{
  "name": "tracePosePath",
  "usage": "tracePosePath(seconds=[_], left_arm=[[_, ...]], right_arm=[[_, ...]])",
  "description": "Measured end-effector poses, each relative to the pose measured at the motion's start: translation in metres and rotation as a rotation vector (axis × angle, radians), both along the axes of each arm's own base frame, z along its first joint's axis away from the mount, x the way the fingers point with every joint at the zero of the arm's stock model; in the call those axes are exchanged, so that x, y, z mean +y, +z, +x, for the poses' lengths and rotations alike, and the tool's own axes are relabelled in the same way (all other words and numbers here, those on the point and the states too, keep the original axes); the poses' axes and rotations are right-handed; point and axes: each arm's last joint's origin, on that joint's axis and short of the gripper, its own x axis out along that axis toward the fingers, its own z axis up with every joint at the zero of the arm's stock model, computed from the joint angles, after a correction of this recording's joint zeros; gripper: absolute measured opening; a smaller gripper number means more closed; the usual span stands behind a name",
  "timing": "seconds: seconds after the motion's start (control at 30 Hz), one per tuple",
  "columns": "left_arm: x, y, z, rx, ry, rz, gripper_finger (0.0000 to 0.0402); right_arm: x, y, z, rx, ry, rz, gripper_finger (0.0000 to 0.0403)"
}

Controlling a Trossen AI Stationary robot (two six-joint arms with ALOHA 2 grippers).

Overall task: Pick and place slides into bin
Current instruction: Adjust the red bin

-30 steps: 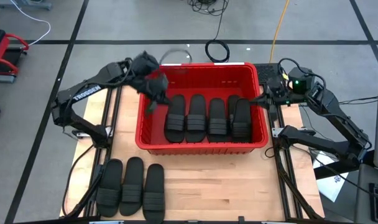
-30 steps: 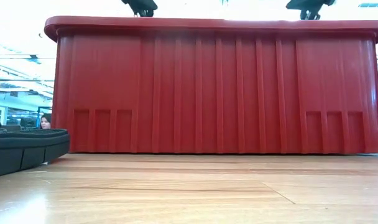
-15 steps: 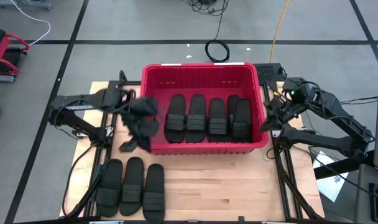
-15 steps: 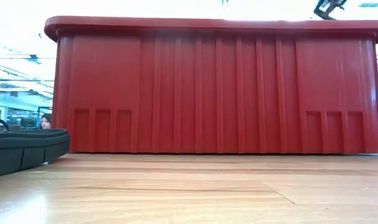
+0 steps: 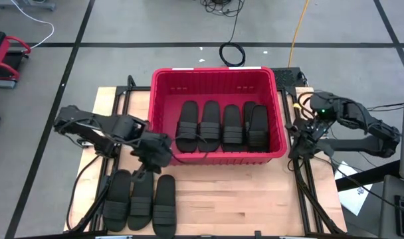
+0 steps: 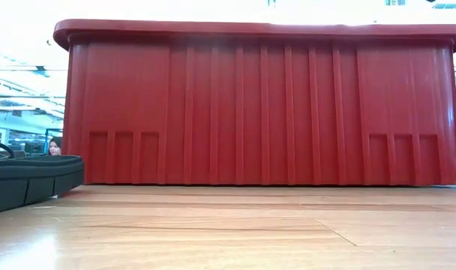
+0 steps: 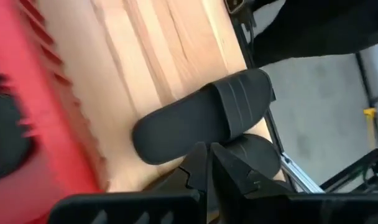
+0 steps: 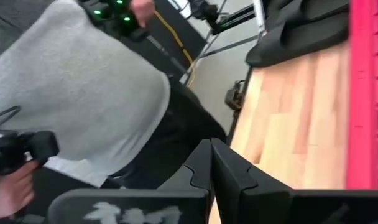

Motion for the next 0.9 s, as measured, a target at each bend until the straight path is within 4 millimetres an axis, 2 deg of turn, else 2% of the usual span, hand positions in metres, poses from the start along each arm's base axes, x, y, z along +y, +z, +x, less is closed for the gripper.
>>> tracePosePath(seconds=[0.23, 0.57, 0.7, 0.9], left_arm=[[-0.005, -0.036, 0.006, 0.056, -0.017, -0.053, 0.0014], [0.009, -0.055, 0.013, 0.064, 0.069, -0.008, 0.0014], [0.019, -0.064, 0.013, 0.079, 0.087, 0.006, 0.0014], [0.037, -0.070, 0.015, 0.085, 0.121, 0.003, 0.0014]], right_arm=[[0.006, -0.014, 0.010, 0.099, 0.096, 0.062, 0.0000], [0.016, -0.069, 0.020, 0.313, 0.201, 0.125, 0.0000], [0.016, -0.082, 0.026, 0.286, 0.222, 0.138, 0.0000], [0.015, -0.087, 0.037, 0.195, 0.176, 0.100, 0.0000]])
